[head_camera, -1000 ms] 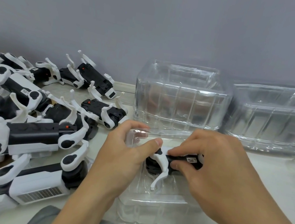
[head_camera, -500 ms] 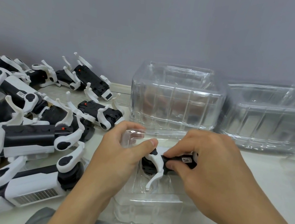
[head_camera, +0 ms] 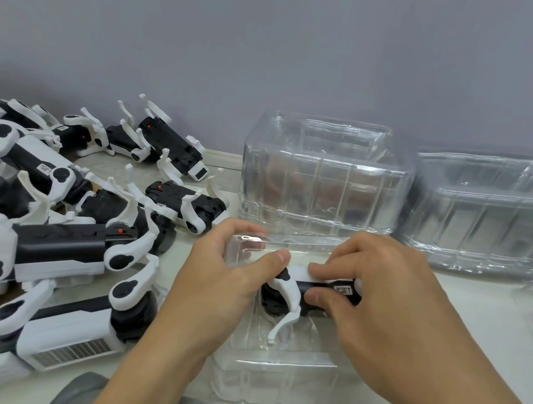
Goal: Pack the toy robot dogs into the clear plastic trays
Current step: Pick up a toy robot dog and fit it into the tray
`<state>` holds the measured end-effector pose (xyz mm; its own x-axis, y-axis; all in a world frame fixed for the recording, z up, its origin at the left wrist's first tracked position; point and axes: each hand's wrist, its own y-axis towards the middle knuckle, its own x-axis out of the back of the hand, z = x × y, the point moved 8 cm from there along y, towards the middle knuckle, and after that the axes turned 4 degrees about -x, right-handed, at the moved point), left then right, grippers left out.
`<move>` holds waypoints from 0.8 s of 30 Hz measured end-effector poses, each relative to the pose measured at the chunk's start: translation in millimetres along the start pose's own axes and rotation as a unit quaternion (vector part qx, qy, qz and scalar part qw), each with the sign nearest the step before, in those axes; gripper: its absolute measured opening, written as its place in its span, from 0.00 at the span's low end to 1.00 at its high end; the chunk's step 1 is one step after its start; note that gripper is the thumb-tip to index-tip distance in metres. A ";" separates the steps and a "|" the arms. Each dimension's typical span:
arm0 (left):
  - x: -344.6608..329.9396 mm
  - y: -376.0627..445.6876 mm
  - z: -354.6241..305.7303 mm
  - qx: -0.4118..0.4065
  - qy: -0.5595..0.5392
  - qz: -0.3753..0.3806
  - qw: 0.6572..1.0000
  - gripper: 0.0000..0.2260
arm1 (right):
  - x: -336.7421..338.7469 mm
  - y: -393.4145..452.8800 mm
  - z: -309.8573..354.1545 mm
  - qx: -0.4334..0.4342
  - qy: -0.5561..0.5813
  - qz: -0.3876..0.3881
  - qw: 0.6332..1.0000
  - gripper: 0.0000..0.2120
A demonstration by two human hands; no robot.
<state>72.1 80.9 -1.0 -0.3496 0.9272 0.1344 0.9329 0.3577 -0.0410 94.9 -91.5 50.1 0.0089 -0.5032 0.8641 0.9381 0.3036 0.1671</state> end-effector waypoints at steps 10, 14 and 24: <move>4.8 1.4 -3.7 -0.018 -0.024 -0.043 0.999 0.04 | 5.4 0.0 -1.9 0.019 0.018 0.009 1.000 0.07; 7.8 1.6 -14.0 -0.066 -0.044 -0.065 0.995 0.11 | 14.2 -0.7 7.3 0.035 0.082 -0.026 0.996 0.08; 8.7 -2.2 -33.6 -0.161 -0.072 -0.059 0.982 0.11 | 11.6 -4.9 33.2 0.092 0.119 -0.039 0.988 0.04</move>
<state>69.9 84.5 33.5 -0.4444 0.8955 -0.0240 0.8555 0.4322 0.2851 78.9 -72.0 75.0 0.0401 -0.7002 0.7128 0.8607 0.3866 0.3313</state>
